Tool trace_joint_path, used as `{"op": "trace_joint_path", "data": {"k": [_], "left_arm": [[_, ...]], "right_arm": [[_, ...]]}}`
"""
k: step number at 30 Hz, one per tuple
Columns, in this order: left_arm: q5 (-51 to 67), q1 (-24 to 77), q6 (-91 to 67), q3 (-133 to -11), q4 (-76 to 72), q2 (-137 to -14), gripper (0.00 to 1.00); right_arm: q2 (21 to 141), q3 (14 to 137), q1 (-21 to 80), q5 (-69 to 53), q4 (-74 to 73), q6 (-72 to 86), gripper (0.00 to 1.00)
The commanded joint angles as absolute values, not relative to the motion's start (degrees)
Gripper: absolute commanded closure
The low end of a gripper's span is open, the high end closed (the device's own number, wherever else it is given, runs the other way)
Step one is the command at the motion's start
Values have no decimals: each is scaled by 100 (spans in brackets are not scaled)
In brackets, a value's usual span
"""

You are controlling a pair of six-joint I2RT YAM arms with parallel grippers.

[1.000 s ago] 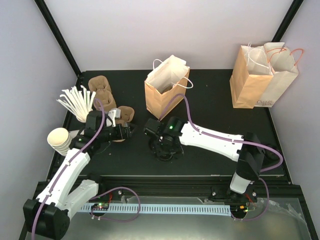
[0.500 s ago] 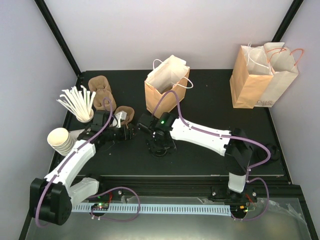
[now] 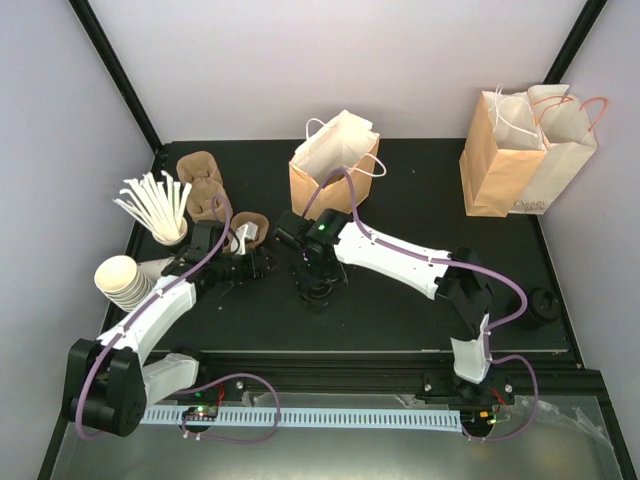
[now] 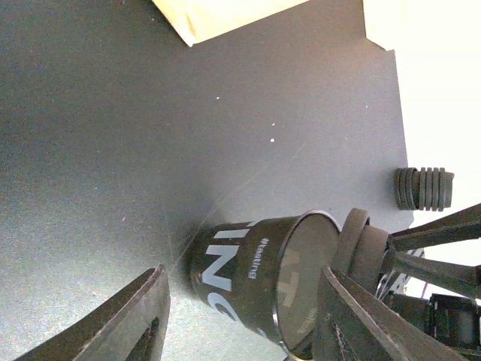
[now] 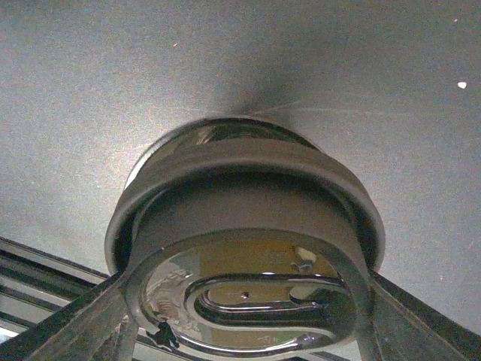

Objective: Pack the takeout coffee

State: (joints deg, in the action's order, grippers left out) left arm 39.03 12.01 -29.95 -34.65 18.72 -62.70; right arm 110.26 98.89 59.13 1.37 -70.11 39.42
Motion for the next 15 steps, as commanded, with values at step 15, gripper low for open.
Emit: {"op": "trace_joint_path", "data": {"k": [15], "left_arm": [[4514,1240,-3228,-3184,796,-7470,69]], "right_arm": [[11560,10459,5846,64,-7311,3602,20]]}}
